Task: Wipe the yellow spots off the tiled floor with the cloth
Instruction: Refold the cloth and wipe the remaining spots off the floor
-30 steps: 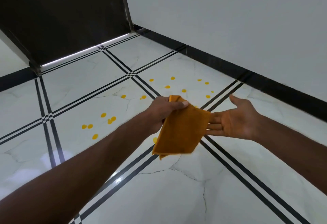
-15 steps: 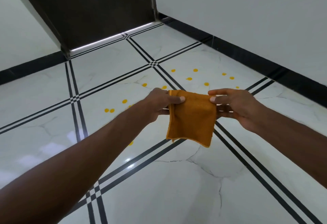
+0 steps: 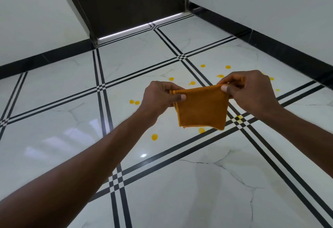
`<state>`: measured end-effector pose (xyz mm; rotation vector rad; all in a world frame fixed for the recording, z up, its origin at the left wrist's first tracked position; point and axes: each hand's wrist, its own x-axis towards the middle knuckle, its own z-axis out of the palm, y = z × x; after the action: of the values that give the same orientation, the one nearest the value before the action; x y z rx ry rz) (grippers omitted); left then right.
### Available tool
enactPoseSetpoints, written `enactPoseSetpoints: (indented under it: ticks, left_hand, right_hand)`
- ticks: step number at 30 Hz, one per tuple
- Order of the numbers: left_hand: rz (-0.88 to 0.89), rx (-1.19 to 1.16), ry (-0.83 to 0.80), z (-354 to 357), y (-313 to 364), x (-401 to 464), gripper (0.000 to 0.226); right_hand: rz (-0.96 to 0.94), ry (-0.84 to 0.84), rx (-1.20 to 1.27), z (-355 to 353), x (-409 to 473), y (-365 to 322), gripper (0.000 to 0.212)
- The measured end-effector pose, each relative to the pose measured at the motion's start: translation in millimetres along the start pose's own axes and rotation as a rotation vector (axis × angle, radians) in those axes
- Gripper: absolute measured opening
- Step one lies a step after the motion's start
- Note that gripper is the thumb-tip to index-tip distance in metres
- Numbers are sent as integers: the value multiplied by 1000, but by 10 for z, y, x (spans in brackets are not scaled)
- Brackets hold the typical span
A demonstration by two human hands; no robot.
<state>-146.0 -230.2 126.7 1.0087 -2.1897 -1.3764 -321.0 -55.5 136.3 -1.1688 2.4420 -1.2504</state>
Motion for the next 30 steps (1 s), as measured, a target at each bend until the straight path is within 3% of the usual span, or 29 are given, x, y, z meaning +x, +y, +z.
enactPoseSetpoints:
  ticks: [3,6,9,13,15,16,19,21,24,25,27,30]
  left_hand:
    - [-2,232,6,-53,-202,188,20]
    - [-48,226,-5,-170,-439,415,20]
    - [14,250,46,-340,-619,673,21]
    - [86,371,-53,-554,-970,843,12]
    - [157,420,-46,-519,-1462,775,17]
    - [169,459,-82,-444,-1760,688,21]
    - [-10,611,-423,-268,-2403,361,37]
    - [-102,553,-370,-250,-2514,326,36]
    - [-44,637,-16,-563,-2617,530,24]
    - [-30,687,29,-710,-2690,578,24]
    - [-76,807,-59,-962,-2979,576,42]
    - [-171,968,-244,-1223,-3512,389,91]
  right_hand:
    - [3,-45,-63,286,203,82,10]
    - [-3,-59,-85,611,431,137,11]
    - [-43,-38,-128,892,657,133,11]
    - [-118,-94,-223,1254,672,208,10]
    - [-180,-229,-377,1581,479,400,14]
    - [-181,-376,-493,1733,340,497,17]
    - [-83,-911,-792,2228,15,755,19]
    - [-115,-842,-818,2460,-127,843,18]
    - [-184,-424,-745,2861,-255,841,24]
    - [-168,-395,-718,3000,-289,831,36]
    - [-196,-464,-674,3305,-294,879,58]
    - [-306,-512,-744,3576,-162,1013,73]
